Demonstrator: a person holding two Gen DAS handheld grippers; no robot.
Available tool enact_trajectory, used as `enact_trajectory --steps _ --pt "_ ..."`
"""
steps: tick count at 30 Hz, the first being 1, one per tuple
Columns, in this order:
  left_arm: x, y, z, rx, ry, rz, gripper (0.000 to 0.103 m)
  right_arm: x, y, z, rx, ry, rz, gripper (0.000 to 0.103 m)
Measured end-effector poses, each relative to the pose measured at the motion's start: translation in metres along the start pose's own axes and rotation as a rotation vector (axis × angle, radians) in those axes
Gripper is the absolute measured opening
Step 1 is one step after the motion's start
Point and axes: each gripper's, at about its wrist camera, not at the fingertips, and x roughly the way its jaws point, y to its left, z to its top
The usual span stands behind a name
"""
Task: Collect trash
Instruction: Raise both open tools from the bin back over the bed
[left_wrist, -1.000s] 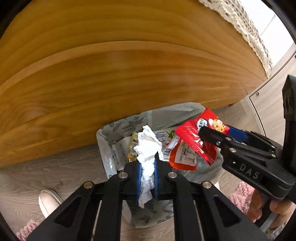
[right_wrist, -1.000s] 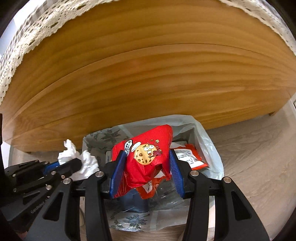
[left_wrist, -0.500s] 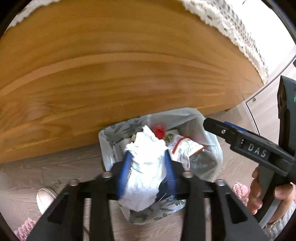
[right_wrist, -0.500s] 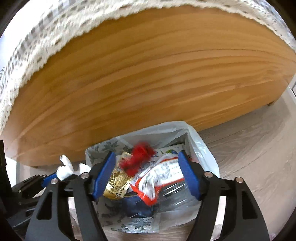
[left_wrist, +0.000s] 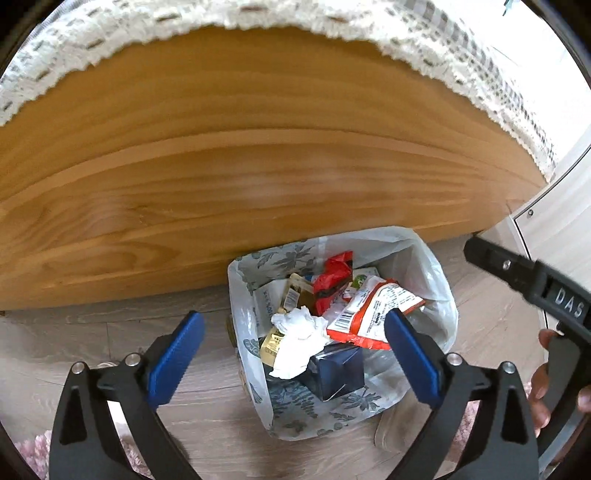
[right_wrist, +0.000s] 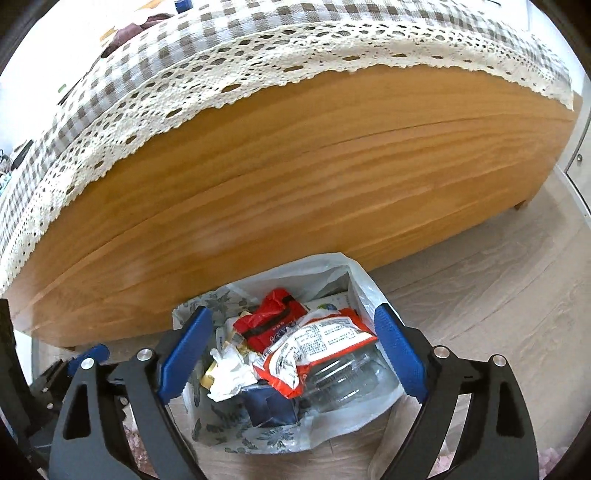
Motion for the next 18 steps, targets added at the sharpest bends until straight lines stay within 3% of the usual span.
enact_trajectory --steps 6,18 --pt "-0.02 -0.008 -0.003 0.047 -0.046 0.02 0.095 -0.021 0.0 -0.002 -0.027 -0.049 -0.031 0.095" --pt "-0.064 -0.013 -0.014 0.067 -0.144 0.035 0.095 -0.057 -0.003 -0.008 -0.006 -0.104 -0.006 0.095"
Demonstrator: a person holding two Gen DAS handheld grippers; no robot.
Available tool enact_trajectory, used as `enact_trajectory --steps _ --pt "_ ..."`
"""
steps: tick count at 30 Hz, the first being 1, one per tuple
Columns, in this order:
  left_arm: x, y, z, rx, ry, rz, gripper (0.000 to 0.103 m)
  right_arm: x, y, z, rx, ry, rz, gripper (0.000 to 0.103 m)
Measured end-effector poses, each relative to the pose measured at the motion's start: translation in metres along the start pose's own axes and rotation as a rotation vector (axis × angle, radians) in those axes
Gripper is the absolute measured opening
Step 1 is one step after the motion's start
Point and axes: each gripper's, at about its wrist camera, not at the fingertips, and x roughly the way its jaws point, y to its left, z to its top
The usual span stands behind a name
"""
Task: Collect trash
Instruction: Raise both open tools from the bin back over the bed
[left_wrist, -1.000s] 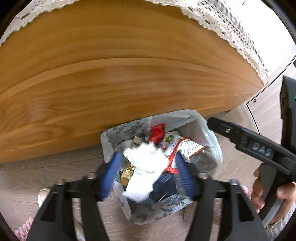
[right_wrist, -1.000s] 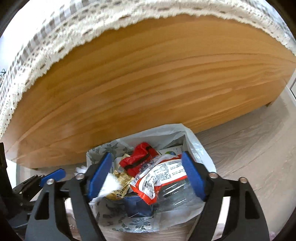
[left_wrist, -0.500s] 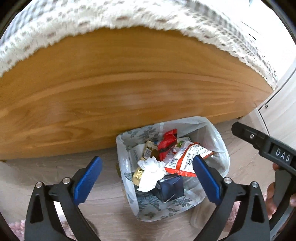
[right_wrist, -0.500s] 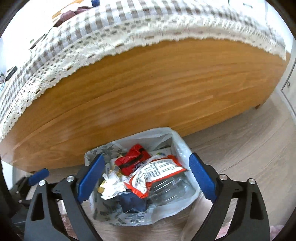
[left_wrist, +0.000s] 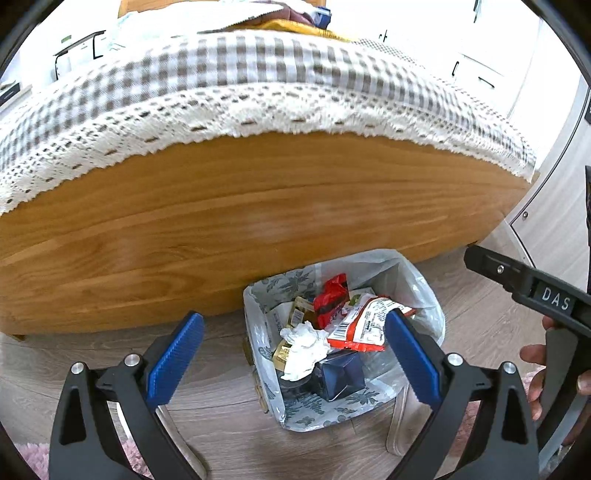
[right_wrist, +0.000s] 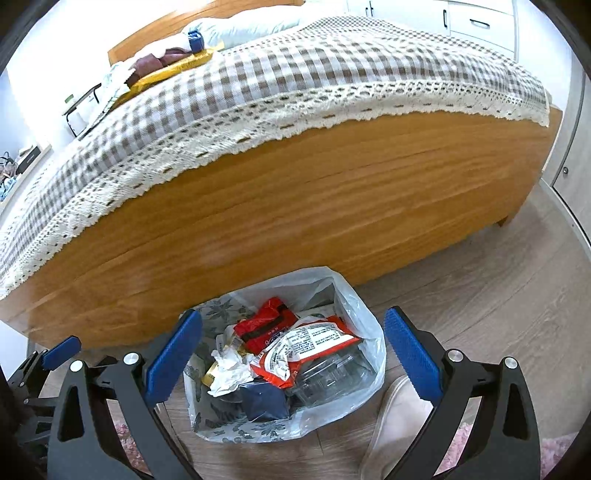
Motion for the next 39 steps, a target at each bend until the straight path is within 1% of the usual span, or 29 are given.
enact_trajectory --steps 3,5,11,17,22,25,32,39 --pt "-0.011 0.0 0.002 0.0 -0.019 -0.004 0.095 -0.009 0.0 0.002 0.006 -0.011 0.021 0.095" --pt "-0.019 0.0 0.004 0.007 -0.044 0.005 0.095 -0.012 0.001 0.003 0.0 -0.018 0.02 0.095" --pt "-0.042 0.002 0.013 -0.01 -0.111 0.0 0.095 -0.031 0.007 0.008 -0.02 -0.064 0.021 0.095" --pt "-0.065 -0.001 0.026 0.005 -0.204 0.022 0.095 -0.05 0.013 0.021 -0.044 -0.147 0.022 0.095" --pt "-0.091 0.0 0.041 -0.017 -0.282 -0.022 0.095 -0.072 0.022 0.041 -0.087 -0.247 0.023 0.095" --pt "-0.107 -0.001 0.055 -0.005 -0.342 -0.016 0.095 -0.08 0.026 0.053 -0.108 -0.295 0.029 0.095" --pt "-0.127 0.005 0.086 -0.001 -0.445 -0.008 0.095 -0.1 0.042 0.091 -0.15 -0.412 0.042 0.095" --pt "-0.134 0.019 0.119 -0.026 -0.51 0.008 0.095 -0.108 0.058 0.128 -0.179 -0.506 0.06 0.095"
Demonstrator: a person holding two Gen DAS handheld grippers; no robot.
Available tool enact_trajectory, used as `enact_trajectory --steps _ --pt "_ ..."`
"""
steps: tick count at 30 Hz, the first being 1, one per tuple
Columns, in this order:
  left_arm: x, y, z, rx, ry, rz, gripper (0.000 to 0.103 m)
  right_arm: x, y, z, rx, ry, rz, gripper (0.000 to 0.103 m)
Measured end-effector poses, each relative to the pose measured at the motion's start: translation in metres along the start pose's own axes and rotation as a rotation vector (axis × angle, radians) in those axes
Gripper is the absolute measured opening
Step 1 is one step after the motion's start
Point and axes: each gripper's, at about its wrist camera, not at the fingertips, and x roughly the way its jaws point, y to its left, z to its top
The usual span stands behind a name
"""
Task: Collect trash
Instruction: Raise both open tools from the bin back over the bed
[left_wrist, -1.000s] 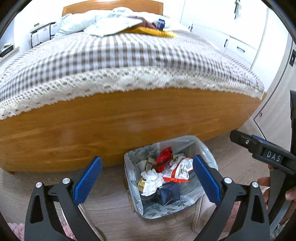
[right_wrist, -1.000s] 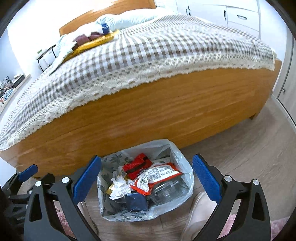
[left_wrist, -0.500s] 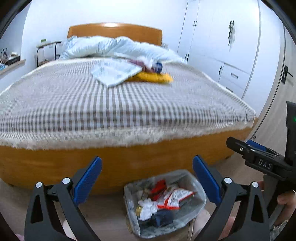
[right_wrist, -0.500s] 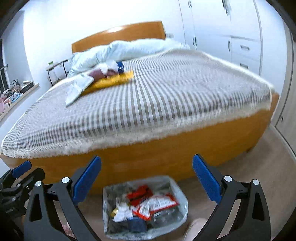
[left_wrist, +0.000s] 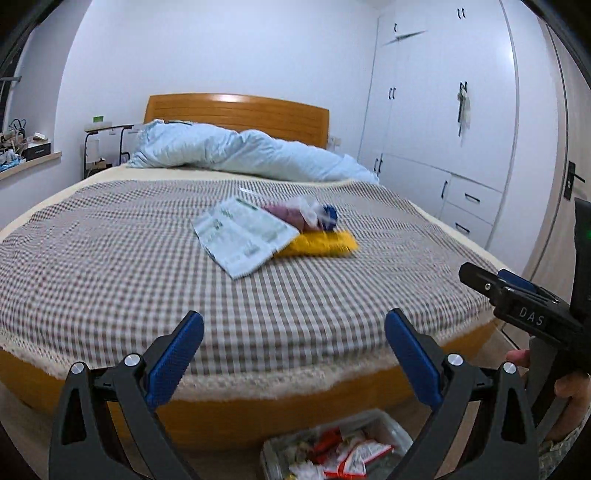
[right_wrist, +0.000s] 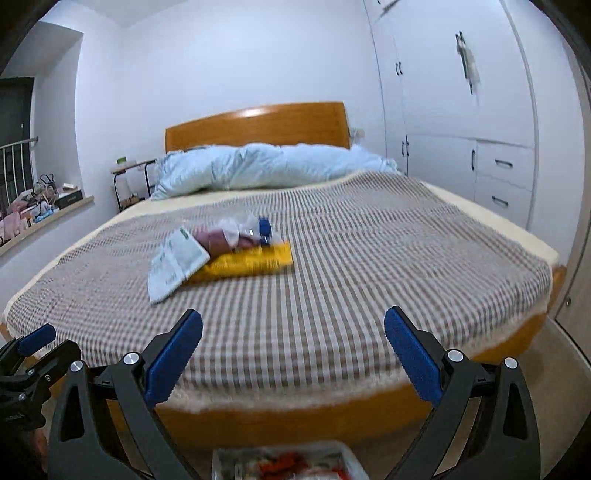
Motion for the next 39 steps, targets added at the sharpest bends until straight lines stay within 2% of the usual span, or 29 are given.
enact_trajectory --steps 12,21,28,33,39 --pt "0.022 0.015 0.049 -0.015 -0.092 0.033 0.095 0.034 0.03 0.036 -0.06 -0.089 0.017 0.095" --pt "0.042 0.029 0.079 -0.006 -0.132 0.064 0.095 0.063 0.045 0.056 -0.021 -0.124 0.034 0.095" --pt "0.063 0.051 0.084 -0.021 -0.1 0.09 0.095 0.085 0.037 0.05 0.051 -0.114 -0.009 0.095" --pt "0.085 0.061 0.086 -0.058 -0.06 0.097 0.095 0.093 0.03 0.049 0.054 -0.116 -0.048 0.095" --pt "0.112 0.062 0.083 -0.11 0.002 0.084 0.095 0.109 0.021 0.044 0.028 -0.062 -0.102 0.095"
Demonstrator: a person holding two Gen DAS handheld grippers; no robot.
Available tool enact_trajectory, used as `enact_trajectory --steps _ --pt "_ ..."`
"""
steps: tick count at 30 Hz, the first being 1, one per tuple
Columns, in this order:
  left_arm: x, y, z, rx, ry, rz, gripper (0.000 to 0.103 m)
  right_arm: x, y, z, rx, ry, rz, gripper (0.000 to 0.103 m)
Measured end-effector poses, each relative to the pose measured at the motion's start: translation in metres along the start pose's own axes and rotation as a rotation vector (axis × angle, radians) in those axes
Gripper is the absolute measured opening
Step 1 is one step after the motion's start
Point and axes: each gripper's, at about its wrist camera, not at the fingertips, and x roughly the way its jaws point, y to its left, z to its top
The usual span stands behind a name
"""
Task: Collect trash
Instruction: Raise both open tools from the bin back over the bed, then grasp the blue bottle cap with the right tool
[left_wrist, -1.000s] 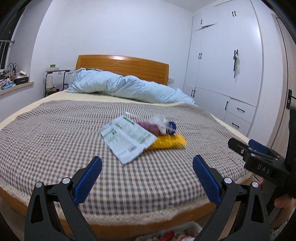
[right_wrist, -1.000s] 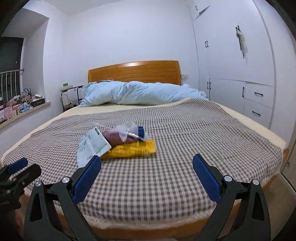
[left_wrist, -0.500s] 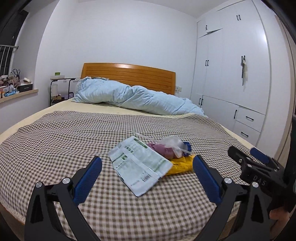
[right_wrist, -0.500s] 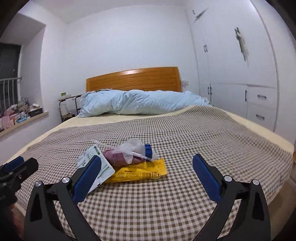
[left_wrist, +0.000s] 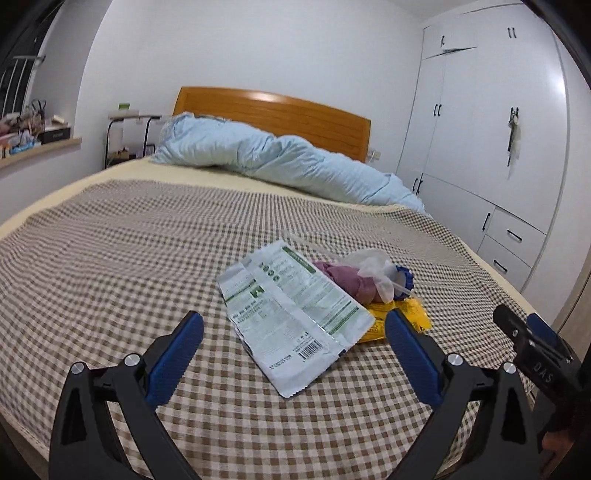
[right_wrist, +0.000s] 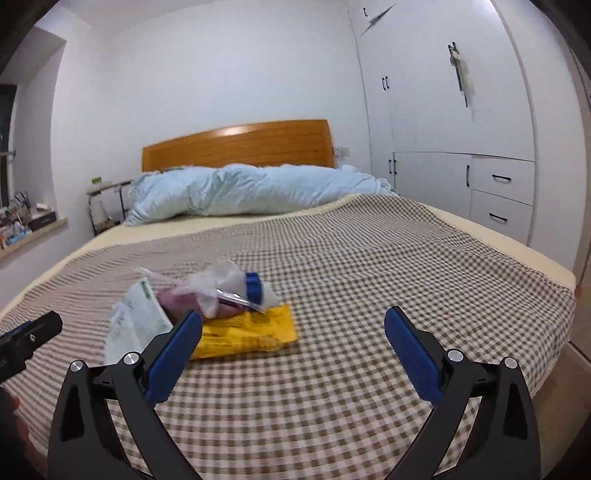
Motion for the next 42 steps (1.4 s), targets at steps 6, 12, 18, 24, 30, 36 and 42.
enact_trajectory --steps 6,12,18,24,30,36,42 --pt "0.02 -0.015 -0.005 0.017 0.04 -0.012 0.095 0.017 0.0 -0.012 -0.033 0.082 -0.011 0.095" --pt "0.03 -0.023 -0.005 0.066 0.044 -0.007 0.095 0.023 0.008 -0.013 -0.077 0.093 0.005 0.095" --pt "0.047 -0.015 0.009 0.067 0.057 -0.018 0.095 0.042 0.027 -0.002 -0.146 0.101 0.015 0.095" --pt "0.066 -0.011 0.028 0.075 0.058 -0.012 0.095 0.076 0.031 0.013 -0.117 0.117 -0.008 0.095" --pt "0.08 -0.014 0.039 0.08 0.051 -0.031 0.095 0.121 0.036 0.03 -0.076 0.166 0.049 0.081" --pt "0.082 -0.024 0.044 0.102 0.045 -0.037 0.095 0.164 0.025 0.022 0.059 0.323 0.171 0.019" --pt "0.083 -0.035 0.04 0.125 0.052 -0.05 0.095 0.129 0.0 0.017 0.125 0.19 0.155 0.016"
